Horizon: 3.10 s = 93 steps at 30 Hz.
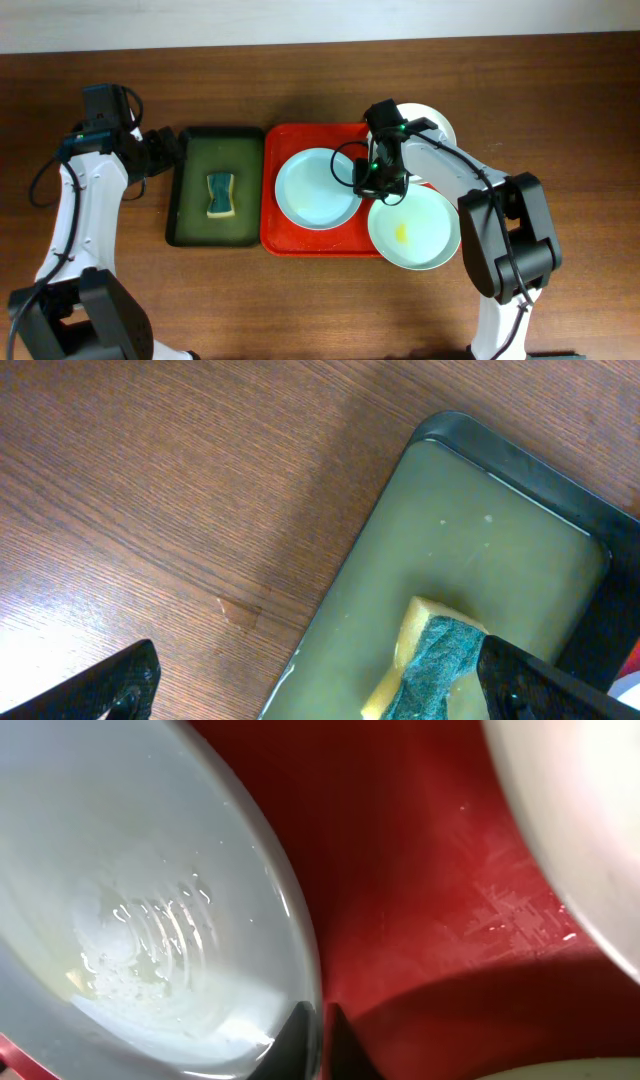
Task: Clean dirty plates on tray and stack at the side
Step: 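Return the sponge to the black tray and release it with left gripper, then lift the light-blue plate with the right gripper and carry it rightward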
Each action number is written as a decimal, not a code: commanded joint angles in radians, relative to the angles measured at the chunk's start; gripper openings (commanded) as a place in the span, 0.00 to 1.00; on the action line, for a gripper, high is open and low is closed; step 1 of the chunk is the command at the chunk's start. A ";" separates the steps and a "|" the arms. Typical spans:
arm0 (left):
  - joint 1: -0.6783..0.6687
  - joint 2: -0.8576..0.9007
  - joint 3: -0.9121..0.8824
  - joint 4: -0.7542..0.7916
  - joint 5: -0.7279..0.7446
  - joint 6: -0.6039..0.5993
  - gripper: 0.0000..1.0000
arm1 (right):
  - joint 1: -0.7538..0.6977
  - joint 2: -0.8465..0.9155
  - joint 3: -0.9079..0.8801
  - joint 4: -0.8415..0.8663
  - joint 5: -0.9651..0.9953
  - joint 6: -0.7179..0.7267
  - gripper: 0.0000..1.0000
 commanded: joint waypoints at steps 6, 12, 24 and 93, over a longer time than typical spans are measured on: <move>0.005 -0.013 0.011 -0.001 -0.001 -0.014 0.99 | 0.009 0.014 -0.012 0.009 0.011 0.004 0.04; 0.005 -0.013 0.011 -0.001 -0.001 -0.014 0.99 | -0.058 0.010 0.083 -0.105 -0.232 -0.011 0.04; 0.005 -0.013 0.011 -0.001 -0.001 -0.014 0.99 | 0.042 0.006 0.390 -0.223 -0.033 0.013 0.04; 0.005 -0.013 0.011 -0.001 -0.001 -0.014 0.99 | 0.502 0.006 0.703 -0.040 0.819 -0.054 0.04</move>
